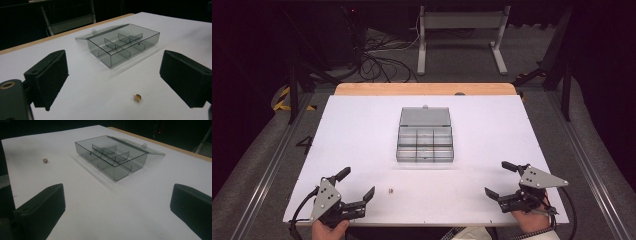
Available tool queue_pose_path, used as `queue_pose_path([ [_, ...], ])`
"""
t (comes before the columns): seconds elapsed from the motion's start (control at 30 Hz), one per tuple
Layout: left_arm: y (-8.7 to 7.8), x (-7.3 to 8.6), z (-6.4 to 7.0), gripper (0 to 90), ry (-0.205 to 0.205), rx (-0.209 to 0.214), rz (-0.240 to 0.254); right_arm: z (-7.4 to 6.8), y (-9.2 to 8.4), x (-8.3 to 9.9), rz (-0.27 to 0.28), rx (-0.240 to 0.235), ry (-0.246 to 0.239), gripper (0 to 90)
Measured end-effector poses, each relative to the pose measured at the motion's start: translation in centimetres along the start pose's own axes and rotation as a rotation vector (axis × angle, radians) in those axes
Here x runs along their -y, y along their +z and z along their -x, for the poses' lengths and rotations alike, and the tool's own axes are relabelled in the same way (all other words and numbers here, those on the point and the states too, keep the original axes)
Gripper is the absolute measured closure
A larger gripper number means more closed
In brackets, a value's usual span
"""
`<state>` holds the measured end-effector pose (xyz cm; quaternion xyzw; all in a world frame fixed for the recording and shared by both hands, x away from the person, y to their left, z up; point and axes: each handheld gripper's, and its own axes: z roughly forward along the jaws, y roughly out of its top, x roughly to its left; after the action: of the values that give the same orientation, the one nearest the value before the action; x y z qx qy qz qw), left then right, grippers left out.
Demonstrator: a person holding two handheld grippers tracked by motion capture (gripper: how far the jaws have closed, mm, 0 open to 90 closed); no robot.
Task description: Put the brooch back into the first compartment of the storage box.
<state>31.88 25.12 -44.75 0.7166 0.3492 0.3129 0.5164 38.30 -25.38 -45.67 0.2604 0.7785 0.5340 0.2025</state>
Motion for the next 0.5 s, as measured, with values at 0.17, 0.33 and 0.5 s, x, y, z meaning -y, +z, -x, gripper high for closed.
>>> queue_pose_path([
  [0.17,-0.28,-0.14,-0.23,9.1,-0.008,0.018,0.008,0.17,-0.01,0.08,-0.001,-0.001,0.013,0.6],
  [0.33,-0.25,-0.31,0.23,8.6,0.041,0.013,-0.004,0.28,0.04,0.13,0.001,-0.005,0.021,0.7],
  [0.5,-0.55,-0.74,0.43,7.4,0.038,0.073,0.009,0.21,0.04,0.14,0.011,-0.015,0.018,0.7],
])
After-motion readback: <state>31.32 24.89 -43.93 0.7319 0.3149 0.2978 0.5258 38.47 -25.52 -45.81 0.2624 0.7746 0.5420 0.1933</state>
